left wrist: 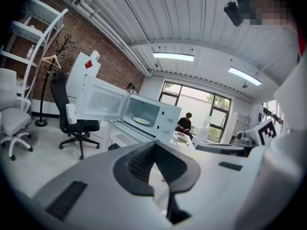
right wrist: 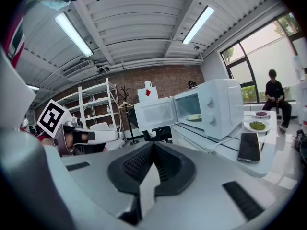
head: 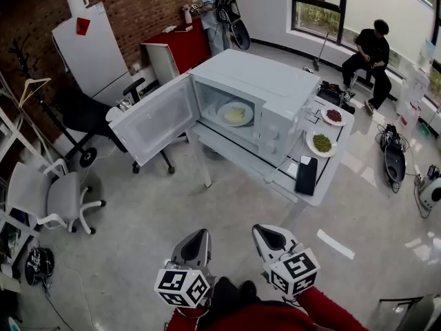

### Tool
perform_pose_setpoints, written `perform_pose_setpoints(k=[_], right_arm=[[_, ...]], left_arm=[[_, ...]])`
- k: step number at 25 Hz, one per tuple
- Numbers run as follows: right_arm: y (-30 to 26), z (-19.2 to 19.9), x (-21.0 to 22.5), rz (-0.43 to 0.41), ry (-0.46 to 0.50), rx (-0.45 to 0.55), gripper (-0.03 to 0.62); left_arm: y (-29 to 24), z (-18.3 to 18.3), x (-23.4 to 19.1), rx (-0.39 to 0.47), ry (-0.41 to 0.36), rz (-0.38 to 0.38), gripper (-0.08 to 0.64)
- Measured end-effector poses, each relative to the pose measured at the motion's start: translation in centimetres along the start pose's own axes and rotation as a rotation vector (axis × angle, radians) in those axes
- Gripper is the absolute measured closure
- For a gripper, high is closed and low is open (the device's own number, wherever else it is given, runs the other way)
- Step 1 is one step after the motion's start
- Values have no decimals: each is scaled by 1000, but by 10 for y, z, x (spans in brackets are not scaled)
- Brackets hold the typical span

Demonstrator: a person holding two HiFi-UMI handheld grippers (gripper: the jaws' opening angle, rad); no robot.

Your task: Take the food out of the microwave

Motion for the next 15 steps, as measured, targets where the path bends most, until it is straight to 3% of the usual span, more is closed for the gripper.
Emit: perform_pose_setpoints(k=[7,15], right_arm=[[-25,-11,7,-3,-10,1,581],[-87,-29,5,1,-12,-7,581]], left_arm=[[-22,-14,-14,3,-10,4,552],[-62,-33,-63,-14,8,36,552]])
Point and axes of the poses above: the fingertips, and each gripper's own axes: y backward along the fingers, x to its right, z out of its underside, the point moved 6 cm from there along y, backward along the fingers, and after that the axes turned 6 degrees about z, right-handed, at the moved point
